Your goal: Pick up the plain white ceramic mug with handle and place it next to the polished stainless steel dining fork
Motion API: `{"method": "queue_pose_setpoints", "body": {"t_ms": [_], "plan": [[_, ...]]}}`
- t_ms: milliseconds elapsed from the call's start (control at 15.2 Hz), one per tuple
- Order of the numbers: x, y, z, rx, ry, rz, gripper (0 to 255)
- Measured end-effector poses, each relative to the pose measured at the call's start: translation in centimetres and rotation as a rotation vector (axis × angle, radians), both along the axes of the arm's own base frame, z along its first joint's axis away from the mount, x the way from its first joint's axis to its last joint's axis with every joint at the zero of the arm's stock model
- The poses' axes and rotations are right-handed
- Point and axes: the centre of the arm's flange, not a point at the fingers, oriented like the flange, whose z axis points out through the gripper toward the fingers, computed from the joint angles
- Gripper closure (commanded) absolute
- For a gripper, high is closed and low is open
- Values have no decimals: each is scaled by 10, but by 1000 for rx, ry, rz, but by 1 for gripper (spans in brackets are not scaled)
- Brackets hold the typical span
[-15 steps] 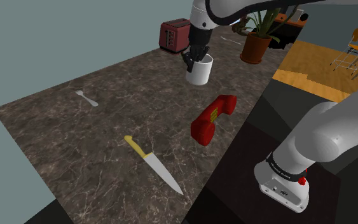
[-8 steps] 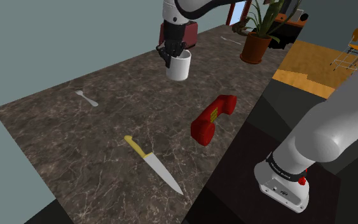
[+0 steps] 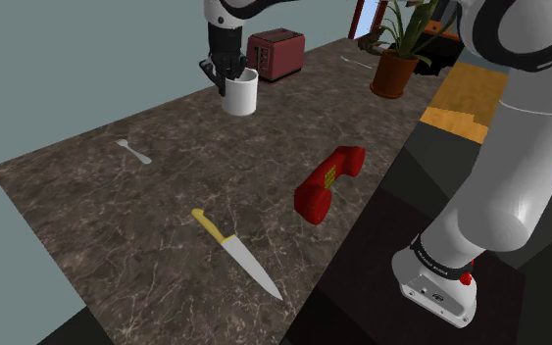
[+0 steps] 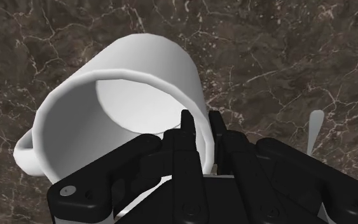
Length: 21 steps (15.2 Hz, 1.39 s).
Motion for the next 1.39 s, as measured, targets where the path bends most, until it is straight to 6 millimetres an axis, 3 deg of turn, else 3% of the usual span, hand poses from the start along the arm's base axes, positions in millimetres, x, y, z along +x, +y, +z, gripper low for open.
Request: {"method": "queue_pose_setpoints", "body": {"t_ms": [330,462,1386], "plan": [[60,30,2,1,0,0,255],[69,35,-6,0,0,-1,255],[71,37,-79,0,1,-2,255]]}}
